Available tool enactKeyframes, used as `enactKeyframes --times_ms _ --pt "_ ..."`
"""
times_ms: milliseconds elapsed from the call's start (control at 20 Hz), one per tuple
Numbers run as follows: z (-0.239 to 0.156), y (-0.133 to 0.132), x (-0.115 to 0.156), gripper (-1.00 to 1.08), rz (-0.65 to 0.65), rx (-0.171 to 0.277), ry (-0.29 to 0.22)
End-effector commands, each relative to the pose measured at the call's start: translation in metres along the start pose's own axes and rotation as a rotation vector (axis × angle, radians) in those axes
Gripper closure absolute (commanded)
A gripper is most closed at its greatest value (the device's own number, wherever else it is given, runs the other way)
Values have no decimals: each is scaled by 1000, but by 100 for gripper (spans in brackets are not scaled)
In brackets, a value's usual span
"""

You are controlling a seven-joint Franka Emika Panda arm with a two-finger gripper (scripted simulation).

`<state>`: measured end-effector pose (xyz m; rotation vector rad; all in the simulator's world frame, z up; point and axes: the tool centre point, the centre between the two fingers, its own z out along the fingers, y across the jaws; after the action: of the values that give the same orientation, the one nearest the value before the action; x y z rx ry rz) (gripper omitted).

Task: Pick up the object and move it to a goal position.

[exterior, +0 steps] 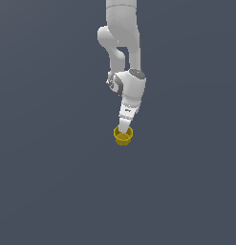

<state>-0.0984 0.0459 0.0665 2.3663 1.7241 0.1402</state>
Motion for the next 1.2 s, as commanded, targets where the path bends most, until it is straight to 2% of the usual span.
enactKeyframes --times_ms 0,650,1150 --pt "1 0 0 108 0 -1 0" --pt "0 1 -1 108 0 -2 1" --pt "-15 14 -27 108 0 -2 0"
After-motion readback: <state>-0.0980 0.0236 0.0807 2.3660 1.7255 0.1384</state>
